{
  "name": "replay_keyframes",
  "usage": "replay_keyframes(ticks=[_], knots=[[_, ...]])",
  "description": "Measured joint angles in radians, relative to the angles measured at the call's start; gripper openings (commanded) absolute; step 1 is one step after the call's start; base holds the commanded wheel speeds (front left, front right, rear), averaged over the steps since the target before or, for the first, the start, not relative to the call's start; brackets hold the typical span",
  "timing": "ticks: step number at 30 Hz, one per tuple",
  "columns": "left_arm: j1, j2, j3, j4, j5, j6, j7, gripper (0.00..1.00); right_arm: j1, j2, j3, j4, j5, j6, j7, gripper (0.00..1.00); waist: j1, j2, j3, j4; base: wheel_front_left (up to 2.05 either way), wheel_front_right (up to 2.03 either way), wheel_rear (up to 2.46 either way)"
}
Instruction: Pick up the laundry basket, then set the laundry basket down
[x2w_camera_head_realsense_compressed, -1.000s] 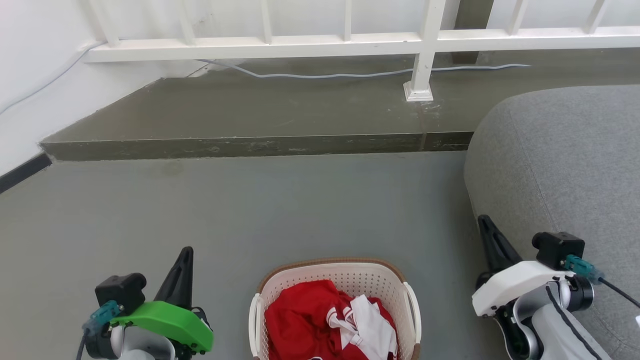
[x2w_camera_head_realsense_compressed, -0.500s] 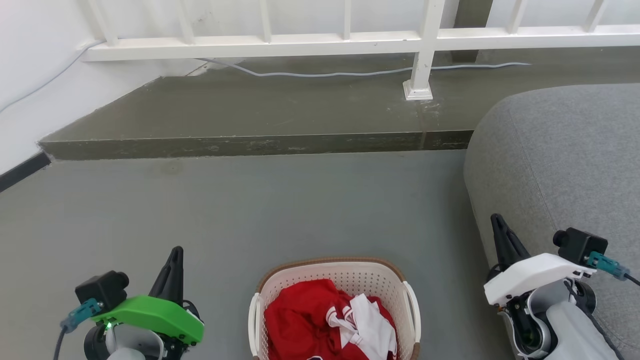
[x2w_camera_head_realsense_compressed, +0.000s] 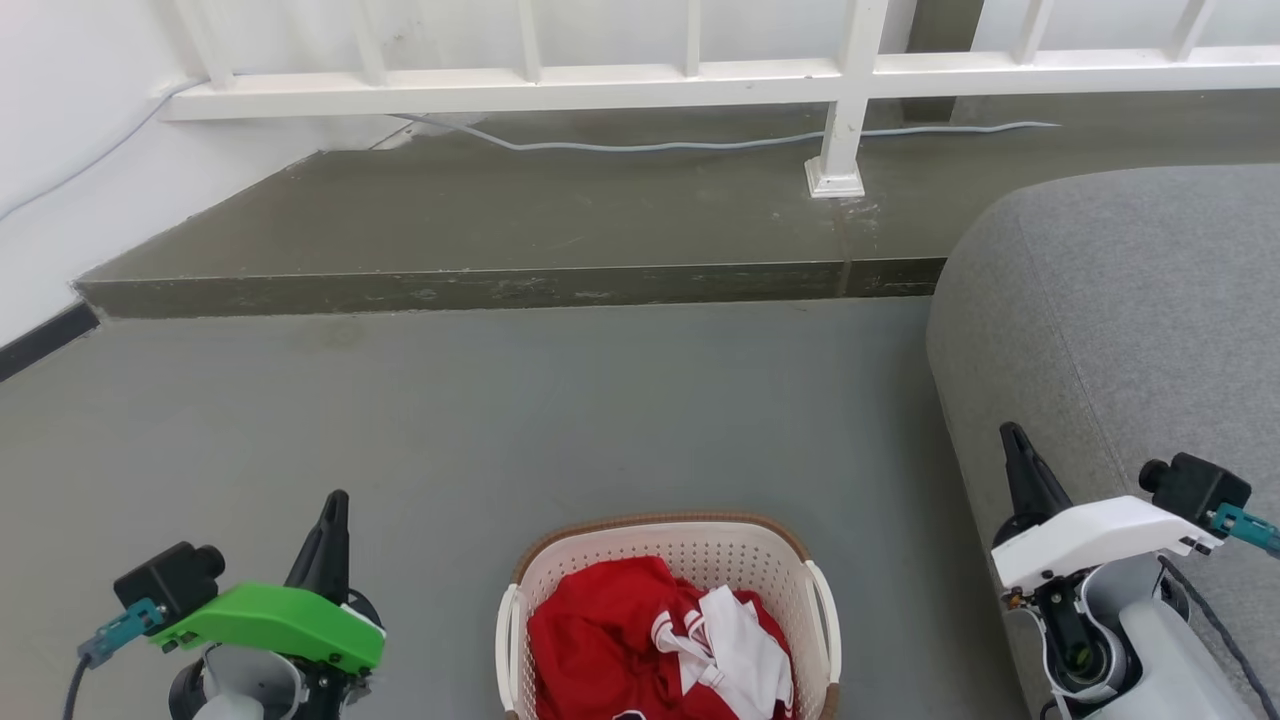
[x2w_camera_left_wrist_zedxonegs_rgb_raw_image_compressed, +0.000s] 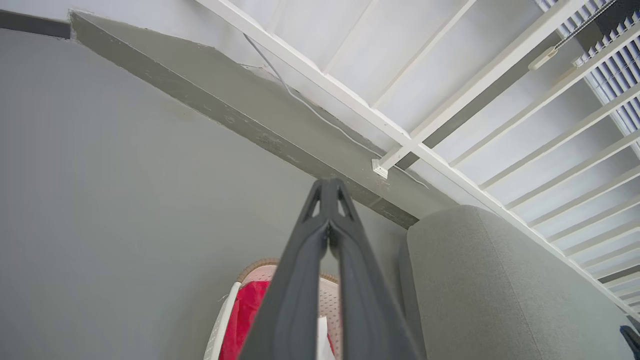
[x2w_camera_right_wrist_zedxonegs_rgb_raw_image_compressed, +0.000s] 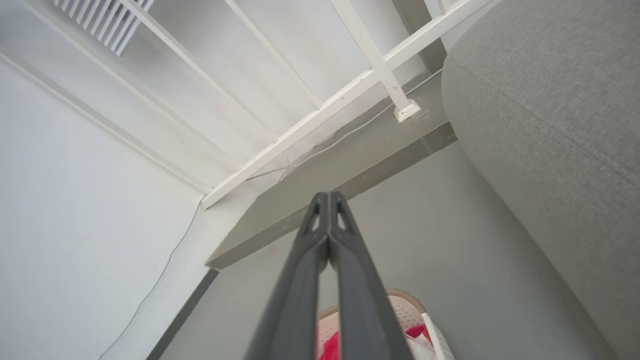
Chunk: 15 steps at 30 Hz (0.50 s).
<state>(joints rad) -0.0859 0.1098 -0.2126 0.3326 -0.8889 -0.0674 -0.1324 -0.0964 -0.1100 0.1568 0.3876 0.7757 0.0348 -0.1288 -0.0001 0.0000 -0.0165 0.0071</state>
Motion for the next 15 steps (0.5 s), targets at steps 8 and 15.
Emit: replay_keyframes(ticks=[8,15], knots=[[0.000,-0.007,0.037,-0.006,-0.092,-0.003,0.028,0.00,0.000,0.010,-0.037,-0.012,0.099,0.009,0.032,0.00,0.0001,0.0000,0.002,-0.001,0.00,0.00,0.00],[0.000,-0.014,0.064,-0.010,-0.157,-0.011,0.055,0.00,0.000,0.015,-0.066,-0.021,0.174,0.017,0.056,0.00,0.0000,0.0000,0.004,-0.002,0.00,0.00,0.00]])
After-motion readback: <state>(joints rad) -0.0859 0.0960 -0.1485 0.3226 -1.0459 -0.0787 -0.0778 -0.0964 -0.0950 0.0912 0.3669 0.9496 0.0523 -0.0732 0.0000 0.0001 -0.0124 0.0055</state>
